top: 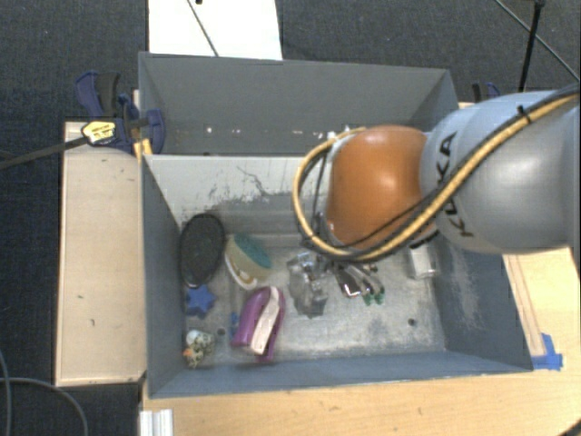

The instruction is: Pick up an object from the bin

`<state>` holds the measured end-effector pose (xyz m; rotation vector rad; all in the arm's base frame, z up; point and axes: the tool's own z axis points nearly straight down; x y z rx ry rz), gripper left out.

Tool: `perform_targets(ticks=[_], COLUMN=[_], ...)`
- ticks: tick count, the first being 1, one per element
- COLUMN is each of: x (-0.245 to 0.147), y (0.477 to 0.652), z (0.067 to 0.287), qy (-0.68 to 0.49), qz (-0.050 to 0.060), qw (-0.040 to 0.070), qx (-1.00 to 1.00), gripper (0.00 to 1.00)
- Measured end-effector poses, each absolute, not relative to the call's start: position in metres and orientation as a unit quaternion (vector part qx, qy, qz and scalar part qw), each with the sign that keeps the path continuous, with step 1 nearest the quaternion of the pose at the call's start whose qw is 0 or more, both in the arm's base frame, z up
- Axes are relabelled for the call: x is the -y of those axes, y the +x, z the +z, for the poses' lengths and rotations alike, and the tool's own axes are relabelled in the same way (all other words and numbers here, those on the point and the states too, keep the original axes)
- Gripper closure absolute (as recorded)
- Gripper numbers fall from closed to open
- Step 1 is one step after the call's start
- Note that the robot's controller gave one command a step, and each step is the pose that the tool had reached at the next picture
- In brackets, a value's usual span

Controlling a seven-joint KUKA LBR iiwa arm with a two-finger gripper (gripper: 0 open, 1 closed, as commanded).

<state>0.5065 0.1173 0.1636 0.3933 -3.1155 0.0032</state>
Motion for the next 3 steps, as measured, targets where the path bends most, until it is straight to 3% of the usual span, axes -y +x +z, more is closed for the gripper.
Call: perform_targets(ticks=[1, 2, 3], x=[-0.231, -0.161, -0.164], y=[0.574, 0.554, 0.554], z=[0.148, 0.167, 0.166], qy=[0.164, 0.113, 0.114], qz=[-0.002, 0.001, -0.001], qw=[-0.004, -0.001, -0.001], qx=[0.986, 0.994, 0.993], gripper=[1.0, 1.0, 0.0])
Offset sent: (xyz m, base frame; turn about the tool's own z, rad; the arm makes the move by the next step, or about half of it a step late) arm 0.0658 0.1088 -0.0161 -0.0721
